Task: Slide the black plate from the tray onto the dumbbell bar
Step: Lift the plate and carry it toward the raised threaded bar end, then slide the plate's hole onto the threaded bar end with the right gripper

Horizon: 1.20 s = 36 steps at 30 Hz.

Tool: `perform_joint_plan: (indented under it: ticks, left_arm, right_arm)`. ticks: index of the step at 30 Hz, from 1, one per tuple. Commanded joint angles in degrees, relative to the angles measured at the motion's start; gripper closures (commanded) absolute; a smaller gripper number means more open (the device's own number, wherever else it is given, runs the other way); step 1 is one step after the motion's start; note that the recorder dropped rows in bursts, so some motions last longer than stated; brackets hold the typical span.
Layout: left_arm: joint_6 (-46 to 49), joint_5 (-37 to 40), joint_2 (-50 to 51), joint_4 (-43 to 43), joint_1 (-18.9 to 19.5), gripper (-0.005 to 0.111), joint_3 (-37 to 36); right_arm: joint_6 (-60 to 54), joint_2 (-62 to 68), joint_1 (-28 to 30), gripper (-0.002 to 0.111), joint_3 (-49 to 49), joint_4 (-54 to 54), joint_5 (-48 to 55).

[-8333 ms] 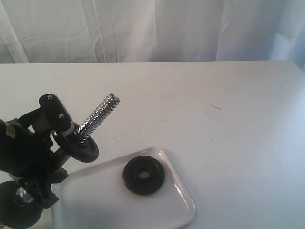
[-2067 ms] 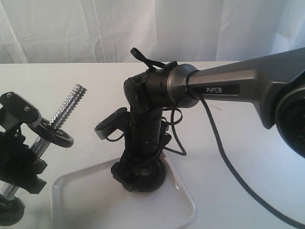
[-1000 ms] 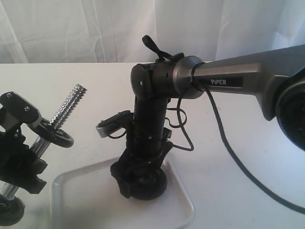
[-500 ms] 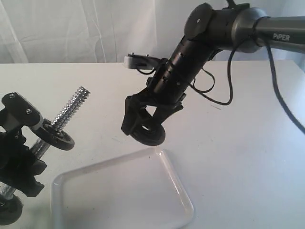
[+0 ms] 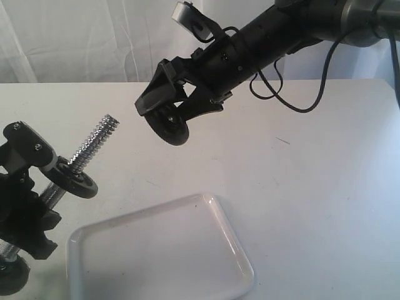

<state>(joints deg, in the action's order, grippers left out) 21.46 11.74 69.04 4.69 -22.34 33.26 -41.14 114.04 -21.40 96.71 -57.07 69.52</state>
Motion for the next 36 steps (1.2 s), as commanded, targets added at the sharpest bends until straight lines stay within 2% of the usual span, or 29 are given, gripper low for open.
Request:
perform_joint_plan:
  ticks: [1,21,36]
  left_arm:
    - [2.30,-8.97,-2.42,0.75,-2.37,0.107,2.15]
    - [4.17,-10.01,-2.42,0.75,-3.03,0.107,2.15]
    - [4.17,-10.17,-2.42,0.75,-3.03,0.107,2.15]
  right_arm:
    - [-1.26,-1.26,0.31,0.108,0.72,-6.04,0.44]
    - [-0.66,-1.26,0.10,0.108,0.72,-7.21,0.44]
    - [-0.66,-1.26,-4.13,0.108,0.72,-7.51,0.44]
